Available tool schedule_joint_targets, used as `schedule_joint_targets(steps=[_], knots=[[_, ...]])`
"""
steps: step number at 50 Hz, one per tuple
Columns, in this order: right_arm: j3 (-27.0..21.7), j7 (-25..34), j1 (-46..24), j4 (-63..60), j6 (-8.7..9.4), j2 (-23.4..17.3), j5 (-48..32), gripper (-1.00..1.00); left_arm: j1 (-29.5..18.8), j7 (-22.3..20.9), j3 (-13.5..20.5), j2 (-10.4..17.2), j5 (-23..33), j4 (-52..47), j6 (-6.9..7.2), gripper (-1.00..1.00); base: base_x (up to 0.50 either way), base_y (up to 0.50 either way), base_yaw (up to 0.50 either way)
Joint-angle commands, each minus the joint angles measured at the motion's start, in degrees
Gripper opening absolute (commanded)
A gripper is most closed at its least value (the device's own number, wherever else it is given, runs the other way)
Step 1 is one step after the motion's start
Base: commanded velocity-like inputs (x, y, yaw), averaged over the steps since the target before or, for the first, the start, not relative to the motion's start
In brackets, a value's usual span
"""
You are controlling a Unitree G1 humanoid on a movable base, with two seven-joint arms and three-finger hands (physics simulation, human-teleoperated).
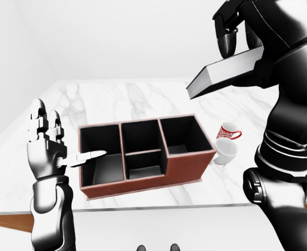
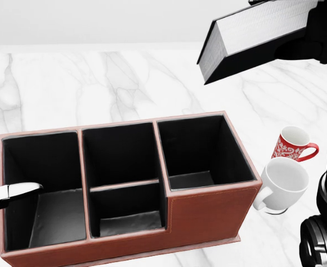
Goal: Pick up the book and place it in the right compartment of the caddy.
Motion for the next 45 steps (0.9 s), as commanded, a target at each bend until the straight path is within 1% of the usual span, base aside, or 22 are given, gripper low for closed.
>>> schedule_joint_targets(steps=[1,3,6,7,9,13,15,18,23,30,33,45], knots=[[4.08,-0.01,-4.60,8.01,0.00,7.08,-1.85,-1.00,-0.16,0.56,-0.38,-0.21,0.44,0.25,0.00,1.00,0.00,0.00,0.00],[4.08,-0.01,-4.74,8.19,0.00,8.37,-1.14,-1.00,-0.18,0.52,-0.28,-0.19,0.36,0.26,0.00,1.00,0.00,0.00,0.00],[4.69,-0.01,-5.05,9.49,0.00,9.39,-1.19,-1.00,-0.26,0.56,-0.41,-0.19,0.44,0.46,0.00,1.00,0.00,0.00,0.00],[5.23,-0.01,-4.67,9.82,0.00,9.03,-1.85,-1.00,-0.32,0.55,-0.41,-0.18,0.46,0.64,0.00,1.00,0.00,0.00,0.00],[5.16,-0.01,-4.86,10.21,0.00,10.30,-1.12,-1.00,-0.35,0.55,-0.33,-0.14,0.38,0.76,0.00,1.00,0.00,0.00,0.00],[6.16,-0.01,-4.25,10.85,0.00,10.79,-2.83,-1.00,-0.37,0.52,-0.29,-0.09,0.32,1.04,0.00,1.00,0.00,0.00,0.00],[6.63,-0.01,-3.83,11.05,0.00,11.86,-3.41,-1.00,-0.32,0.52,-0.35,-0.10,0.37,1.20,0.00,1.00,0.00,0.00,0.00],[6.39,-0.01,-3.83,12.60,0.00,12.55,-3.43,-1.00,-0.28,0.57,-0.37,-0.12,0.37,1.04,0.00,1.00,0.00,0.00,0.00],[6.71,-0.01,-1.10,13.33,0.00,13.56,-3.39,-1.00,-0.38,0.56,-0.36,-0.06,0.32,1.42,0.00,1.00,0.00,0.00,0.00],[6.66,-0.01,1.95,14.46,0.00,13.48,-3.06,-1.00,-0.31,0.65,-0.33,-0.08,0.28,0.62,0.00,1.00,0.00,0.00,0.00],[6.51,-0.01,1.83,15.01,0.00,13.28,-3.06,-1.00,-0.35,0.57,-0.40,-0.11,0.41,1.18,0.00,1.00,0.00,0.00,0.00],[6.96,-0.01,5.84,16.51,0.00,13.67,-2.78,-1.00,-0.20,0.57,-0.48,-0.15,0.41,1.16,0.00,1.00,0.00,0.00,0.00]])
